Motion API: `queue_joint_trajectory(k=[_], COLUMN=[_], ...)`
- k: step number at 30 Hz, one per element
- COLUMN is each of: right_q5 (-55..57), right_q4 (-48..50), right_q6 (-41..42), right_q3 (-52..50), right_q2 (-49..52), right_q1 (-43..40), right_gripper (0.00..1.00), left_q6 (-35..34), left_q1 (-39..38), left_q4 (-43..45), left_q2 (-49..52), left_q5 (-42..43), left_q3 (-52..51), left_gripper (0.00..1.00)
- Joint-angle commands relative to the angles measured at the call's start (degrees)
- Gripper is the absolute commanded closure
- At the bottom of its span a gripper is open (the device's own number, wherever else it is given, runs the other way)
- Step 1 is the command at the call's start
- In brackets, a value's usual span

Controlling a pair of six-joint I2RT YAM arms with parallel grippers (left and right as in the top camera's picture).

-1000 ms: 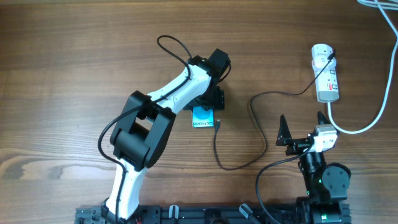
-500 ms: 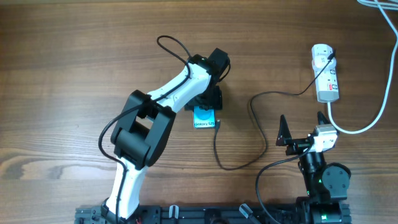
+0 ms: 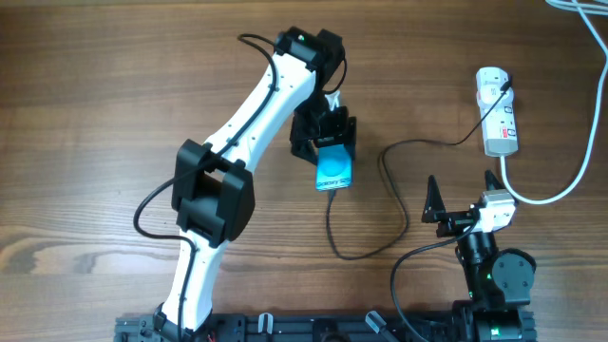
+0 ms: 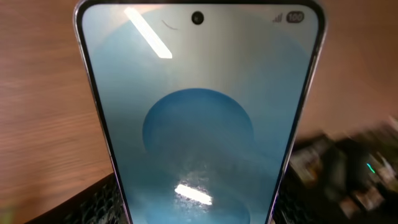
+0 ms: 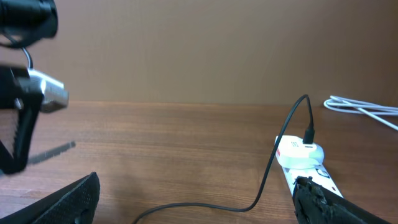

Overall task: Plug charger to phone and switch on socket
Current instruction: 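Lift the phone with the left gripper and raise it upright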

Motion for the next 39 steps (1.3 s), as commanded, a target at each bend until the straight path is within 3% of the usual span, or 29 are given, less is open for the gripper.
queue_joint_trajectory(k=[1,7,9,16,39], right_q5=[0.74,0.74,0.74,0.74,0.74], right_q4=[0.20,0.20,0.20,0.20,0.20], right_q6=[-0.68,-0.70,-0.68,-0.68,-0.68], right_q3=[-0.07,-0.07,-0.07,-0.07,-0.07], right_q2=[-0.33,-0.31,-0.31,-0.33,-0.33], right_q1=[0.22,0.22,0.22,0.22,0.22], right_gripper=[0.00,0.00,0.00,0.00,0.00], left_q6=[4.70,4.87,4.87,4.35,3.96], left_q1=[1.42,5.20,6.36,11.15,25.73], left_q4=[-2.01,-1.97,-1.92,-2.01,-4.61], left_q2=[-1.01,-1.36,-1.36,-1.36,-1.73], left_q5=[18.69,41.48,46.71,60.46,60.48], left_q3=[3.34,3.34,3.34,3.34,3.34], left_gripper=[0.23,0.27,0.30,0.29,0.29])
